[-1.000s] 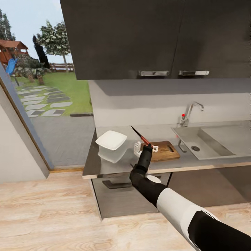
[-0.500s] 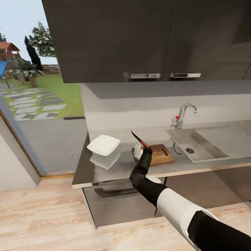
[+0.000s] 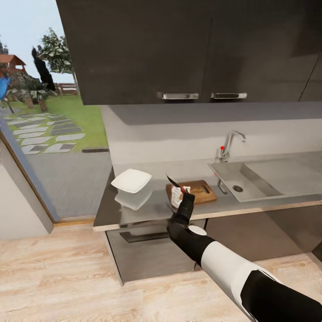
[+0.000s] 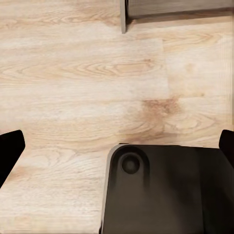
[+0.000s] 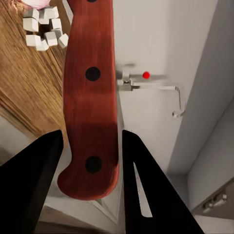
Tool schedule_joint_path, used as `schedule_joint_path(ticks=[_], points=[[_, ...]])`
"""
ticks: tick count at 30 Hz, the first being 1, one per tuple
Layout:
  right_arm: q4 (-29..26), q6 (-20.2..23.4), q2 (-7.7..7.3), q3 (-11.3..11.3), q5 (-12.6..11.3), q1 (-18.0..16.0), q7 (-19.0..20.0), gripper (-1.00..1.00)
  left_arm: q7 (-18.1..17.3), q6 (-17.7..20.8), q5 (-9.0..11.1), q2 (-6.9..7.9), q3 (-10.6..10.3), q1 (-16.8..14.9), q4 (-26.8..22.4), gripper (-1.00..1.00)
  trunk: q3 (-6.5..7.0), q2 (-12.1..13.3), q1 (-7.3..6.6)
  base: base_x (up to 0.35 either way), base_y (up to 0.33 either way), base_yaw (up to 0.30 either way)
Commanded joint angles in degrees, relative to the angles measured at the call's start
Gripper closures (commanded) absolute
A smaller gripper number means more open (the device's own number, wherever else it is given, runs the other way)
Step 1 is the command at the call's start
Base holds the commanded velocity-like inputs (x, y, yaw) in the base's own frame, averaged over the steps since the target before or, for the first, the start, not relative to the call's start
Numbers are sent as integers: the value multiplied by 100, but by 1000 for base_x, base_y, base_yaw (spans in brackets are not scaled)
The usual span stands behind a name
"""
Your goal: In the kitchen, take the Vidalia onion out of the sink, dice it on the chopping board with the paring knife, put the diced onion into the bowl on the countertop, then place both the paring knife and the chopping board into the sink.
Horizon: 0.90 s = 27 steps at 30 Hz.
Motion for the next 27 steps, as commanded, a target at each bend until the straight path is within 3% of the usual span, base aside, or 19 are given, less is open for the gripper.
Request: schedule_joint_path(ticks=[1,14,21,27], points=[[6,30,0,32,-26,-9,-21,100,23,-7,57,3,-50,3,-13,-100,-9,-9,1,-155,-104,0],[33,30,0,31,-27,-9,10,100,23,-7,57,3,-50,3,-14,-100,-9,-9,1,31,-62,0],[34,29,0,38,-6,-9,468,100,23,-7,57,0,-50,3,-14,-100,-9,-9,1,10,-21,0],[37,27,0,40,-1,-9,556,100,23,-7,57,-3,-50,3,-13,-100,-9,-9,1,1,-133,0]])
